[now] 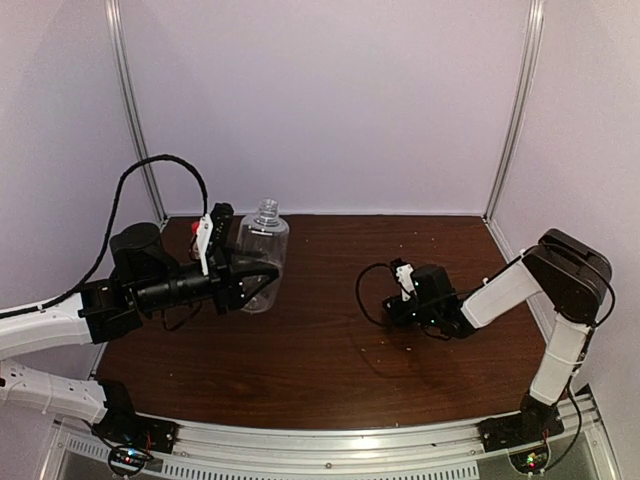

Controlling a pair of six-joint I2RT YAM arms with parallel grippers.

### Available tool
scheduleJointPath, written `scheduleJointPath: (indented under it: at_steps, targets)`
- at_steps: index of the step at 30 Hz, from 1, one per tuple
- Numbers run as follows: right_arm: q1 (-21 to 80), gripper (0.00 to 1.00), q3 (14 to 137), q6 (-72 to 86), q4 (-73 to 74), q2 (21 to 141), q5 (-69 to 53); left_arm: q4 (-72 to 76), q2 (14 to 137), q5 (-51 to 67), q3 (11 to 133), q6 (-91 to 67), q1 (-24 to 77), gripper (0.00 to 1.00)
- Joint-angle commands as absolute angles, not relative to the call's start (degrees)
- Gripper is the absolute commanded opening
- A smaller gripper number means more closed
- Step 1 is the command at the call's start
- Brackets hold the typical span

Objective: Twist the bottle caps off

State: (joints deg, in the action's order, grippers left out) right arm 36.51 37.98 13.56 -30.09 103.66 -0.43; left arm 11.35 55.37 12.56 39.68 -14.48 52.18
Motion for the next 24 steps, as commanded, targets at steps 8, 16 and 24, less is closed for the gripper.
scheduleJointPath:
  at_steps: [8, 16, 24]
  targets:
    - [36.14, 0.35, 33.70, 15.51, -34.16, 104.61, -1.21, 11.57, 54.37, 11.97, 41.04, -16.35, 51.85, 0.36]
    - [36.17, 0.61, 31.96, 15.74, -32.21, 100.59, -1.90, 10.93, 54.03, 11.49, 40.52, -16.36, 51.83, 0.36]
    - [36.84, 0.96, 31.31, 16.80, -24.29, 86.00, -7.29, 11.70, 54.65, 11.34, 39.60, -16.30, 51.86, 0.36]
